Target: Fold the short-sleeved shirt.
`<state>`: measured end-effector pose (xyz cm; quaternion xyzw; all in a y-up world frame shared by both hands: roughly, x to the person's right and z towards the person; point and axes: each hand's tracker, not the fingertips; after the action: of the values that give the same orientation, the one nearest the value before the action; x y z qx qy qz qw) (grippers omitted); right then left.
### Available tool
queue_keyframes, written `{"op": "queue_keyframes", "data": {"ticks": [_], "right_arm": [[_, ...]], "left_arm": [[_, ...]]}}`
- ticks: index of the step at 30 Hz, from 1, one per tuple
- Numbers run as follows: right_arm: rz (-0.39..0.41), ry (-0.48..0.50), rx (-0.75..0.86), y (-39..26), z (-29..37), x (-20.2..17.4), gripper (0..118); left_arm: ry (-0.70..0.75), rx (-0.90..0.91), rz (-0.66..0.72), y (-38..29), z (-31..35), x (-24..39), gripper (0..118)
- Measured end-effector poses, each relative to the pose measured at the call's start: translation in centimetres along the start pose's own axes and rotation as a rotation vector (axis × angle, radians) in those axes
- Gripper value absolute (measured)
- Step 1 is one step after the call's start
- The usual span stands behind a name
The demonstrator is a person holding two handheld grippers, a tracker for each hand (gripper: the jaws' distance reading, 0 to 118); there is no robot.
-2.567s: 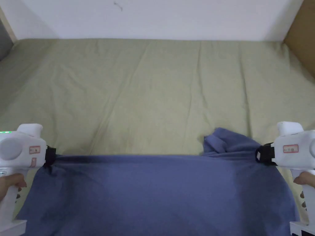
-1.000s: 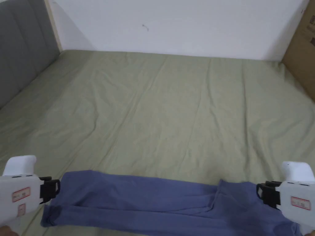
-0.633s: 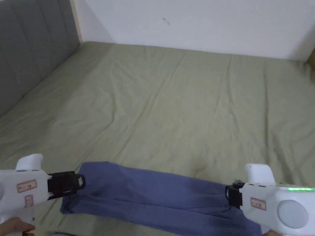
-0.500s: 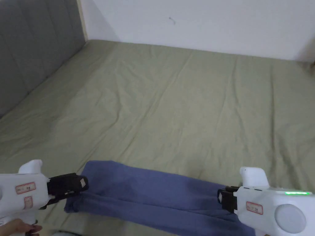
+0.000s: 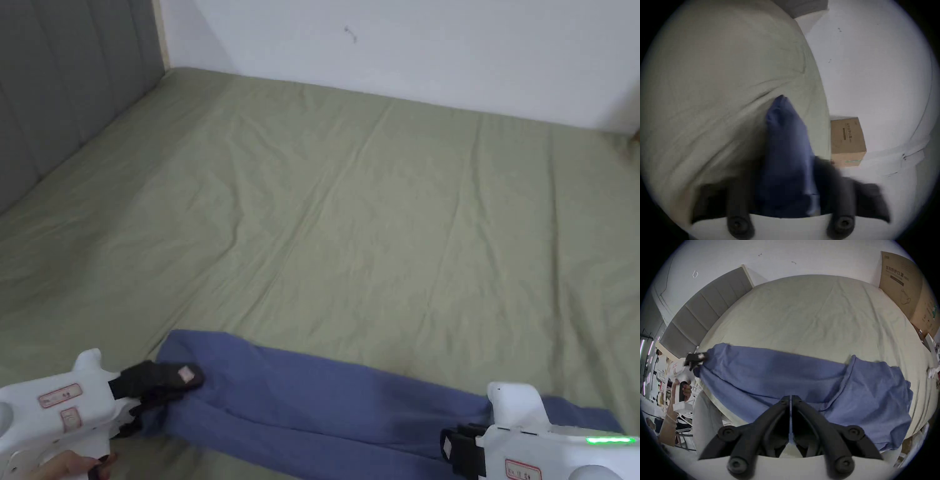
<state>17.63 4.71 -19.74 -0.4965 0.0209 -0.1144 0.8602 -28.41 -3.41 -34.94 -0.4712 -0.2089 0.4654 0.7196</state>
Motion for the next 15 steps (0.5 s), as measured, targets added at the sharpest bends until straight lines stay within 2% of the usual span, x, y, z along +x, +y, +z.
{"op": "queue_keyframes", "data": {"ticks": [2,3,4,6,9,12,15], "right_arm": [[-0.001,-0.002,-0.008,0.1,-0.1,0.0,2],[-0.001,-0.003,-0.015,0.2,-0.2,0.0,2],[-0.001,-0.004,-0.017,0.2,-0.1,-0.1,2],[-0.002,-0.007,-0.016,0.4,-0.2,-0.1,2],[-0.016,0.004,-0.015,0.6,-0.2,-0.1,2],[-0.021,0.018,-0.013,0.6,-0.2,-0.1,2],[0.005,0.012,-0.011,0.5,0.0,-0.3,2]], "left_arm": [[0.100,-0.062,-0.052,-0.2,-1.1,-0.5,8],[0.022,-0.038,-0.040,0.1,-0.3,-0.1,8],[0.055,-0.048,-0.068,0.5,0.2,0.6,8],[0.145,-0.081,-0.210,0.9,0.5,1.8,8],[0.206,-0.083,-0.288,1.5,1.6,3.1,8],[0.258,-0.038,-0.277,2.9,3.6,2.7,8],[0.304,0.002,-0.262,4.0,5.9,2.0,8]]}}
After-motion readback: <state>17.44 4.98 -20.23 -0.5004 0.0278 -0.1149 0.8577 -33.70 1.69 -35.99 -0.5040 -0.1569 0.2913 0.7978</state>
